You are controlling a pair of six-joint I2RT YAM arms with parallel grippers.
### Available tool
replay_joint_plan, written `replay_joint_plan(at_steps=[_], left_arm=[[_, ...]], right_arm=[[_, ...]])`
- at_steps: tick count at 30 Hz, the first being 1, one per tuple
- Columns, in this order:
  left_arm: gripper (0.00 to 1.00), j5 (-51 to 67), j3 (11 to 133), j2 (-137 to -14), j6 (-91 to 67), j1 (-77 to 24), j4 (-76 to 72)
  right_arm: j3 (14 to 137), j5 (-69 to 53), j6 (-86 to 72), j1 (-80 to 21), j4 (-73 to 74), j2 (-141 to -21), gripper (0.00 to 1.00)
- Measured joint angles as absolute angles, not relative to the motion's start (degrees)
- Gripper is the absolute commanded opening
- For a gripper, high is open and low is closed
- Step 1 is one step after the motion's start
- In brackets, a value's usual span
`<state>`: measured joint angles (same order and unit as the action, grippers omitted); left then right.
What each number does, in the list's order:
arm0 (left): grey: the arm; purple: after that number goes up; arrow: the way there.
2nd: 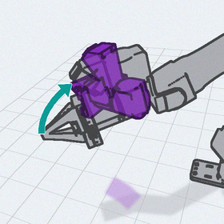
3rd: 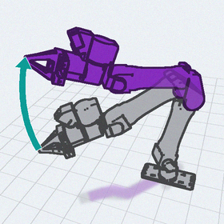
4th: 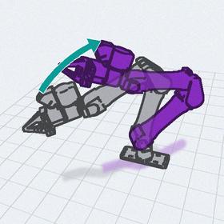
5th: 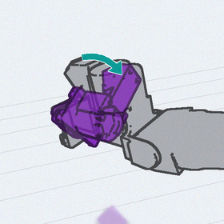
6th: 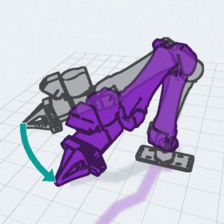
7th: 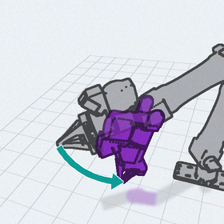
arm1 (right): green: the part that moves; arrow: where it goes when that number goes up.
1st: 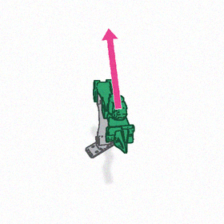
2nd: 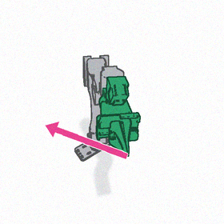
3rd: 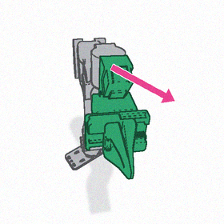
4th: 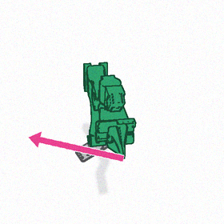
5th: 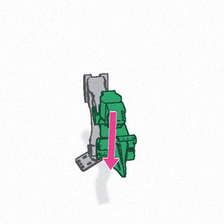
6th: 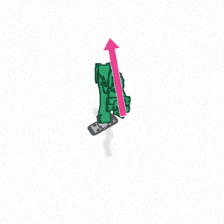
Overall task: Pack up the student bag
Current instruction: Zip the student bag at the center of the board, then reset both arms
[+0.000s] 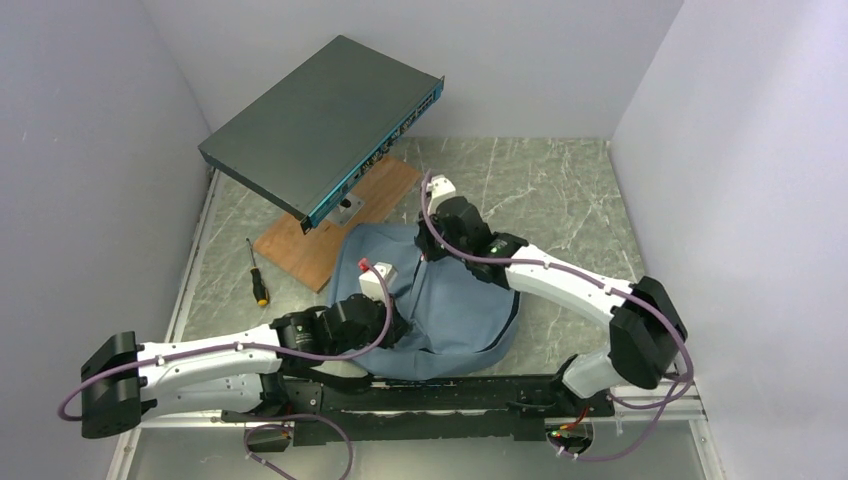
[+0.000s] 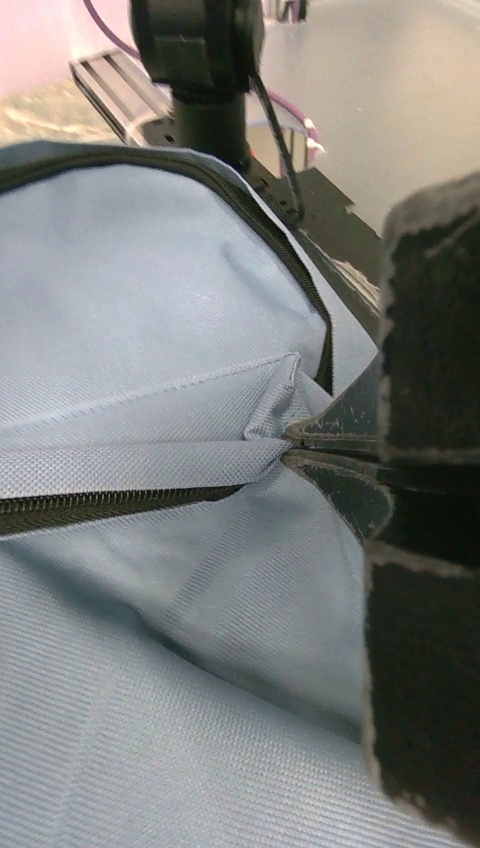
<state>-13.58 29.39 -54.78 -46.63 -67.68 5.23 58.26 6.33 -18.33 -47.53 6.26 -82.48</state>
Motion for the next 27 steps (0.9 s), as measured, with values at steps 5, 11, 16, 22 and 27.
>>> replay_joint_plan(at_steps=[5,11,16,22,27], left_arm=[[0.00,-15.07,28.16,-53.60,-47.31,-68.95,7.22],[0.01,-15.94,27.99,-52.18,-47.33,-68.99,7.38],[0.80,-12.01,29.36,-52.73,-45.25,-70.65,15.86],[0.93,-10.59,36.21,-52.36,-42.02,-71.18,25.21],[1.00,-12.14,45.21,-47.64,-36.77,-71.18,29.54]], right_arm=[[62.24,3.88,-15.92,-42.94,5.91,-85.80,0.00],[63.48,0.36,-14.46,-40.34,5.58,-91.13,0.00],[69.23,0.21,-13.28,-38.20,10.63,-93.25,0.43],[75.64,3.46,-11.94,-35.31,16.64,-88.05,0.88],[75.20,5.61,-11.88,-35.68,25.91,-73.82,1.00]])
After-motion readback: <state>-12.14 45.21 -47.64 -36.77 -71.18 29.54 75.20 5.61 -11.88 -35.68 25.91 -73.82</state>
